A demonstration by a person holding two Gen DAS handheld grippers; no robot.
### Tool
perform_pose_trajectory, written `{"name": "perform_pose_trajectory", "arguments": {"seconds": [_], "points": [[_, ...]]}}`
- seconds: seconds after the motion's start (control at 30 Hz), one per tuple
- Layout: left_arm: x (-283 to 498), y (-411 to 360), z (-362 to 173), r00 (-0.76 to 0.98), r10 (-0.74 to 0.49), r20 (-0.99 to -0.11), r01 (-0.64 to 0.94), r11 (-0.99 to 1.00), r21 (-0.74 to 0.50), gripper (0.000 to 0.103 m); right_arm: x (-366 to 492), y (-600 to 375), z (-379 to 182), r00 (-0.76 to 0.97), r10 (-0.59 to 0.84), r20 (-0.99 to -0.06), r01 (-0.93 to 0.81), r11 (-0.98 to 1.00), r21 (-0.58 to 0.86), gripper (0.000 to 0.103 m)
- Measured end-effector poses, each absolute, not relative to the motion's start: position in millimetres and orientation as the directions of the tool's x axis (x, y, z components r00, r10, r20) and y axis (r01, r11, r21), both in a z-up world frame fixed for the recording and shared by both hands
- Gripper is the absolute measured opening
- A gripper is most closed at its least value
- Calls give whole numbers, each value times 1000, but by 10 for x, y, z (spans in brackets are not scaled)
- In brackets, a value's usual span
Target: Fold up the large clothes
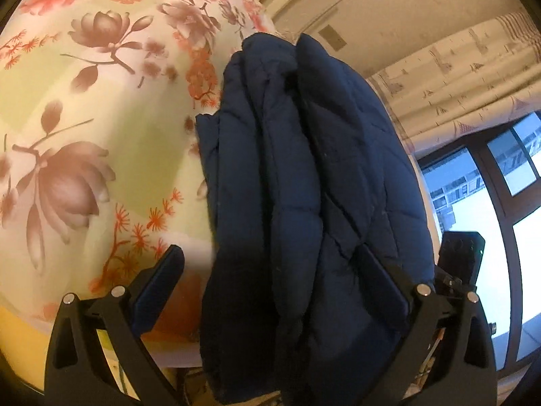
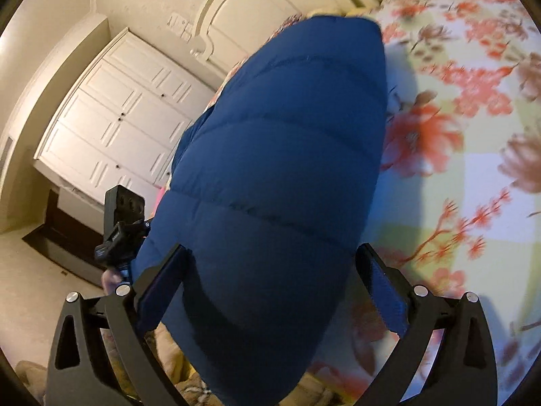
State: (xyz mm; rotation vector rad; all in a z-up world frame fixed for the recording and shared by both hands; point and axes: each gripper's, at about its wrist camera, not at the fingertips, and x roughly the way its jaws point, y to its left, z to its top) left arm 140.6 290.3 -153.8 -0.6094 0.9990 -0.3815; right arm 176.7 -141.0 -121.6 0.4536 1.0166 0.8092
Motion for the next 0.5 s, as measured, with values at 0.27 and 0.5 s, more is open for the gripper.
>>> {"name": "perform_pose_trajectory", "arguments": {"seconds": [0.27, 0.5], "points": [[1326, 2816, -1585, 507, -651, -565, 107, 698, -708, 66, 1718, -1298, -1251, 301, 781, -548, -433, 624, 651, 87], [1150, 2498, -1215, 606, -568, -557, 188, 783, -593, 43, 1474, -1269, -1059, 447, 730, -517, -541, 681, 493, 67]]}}
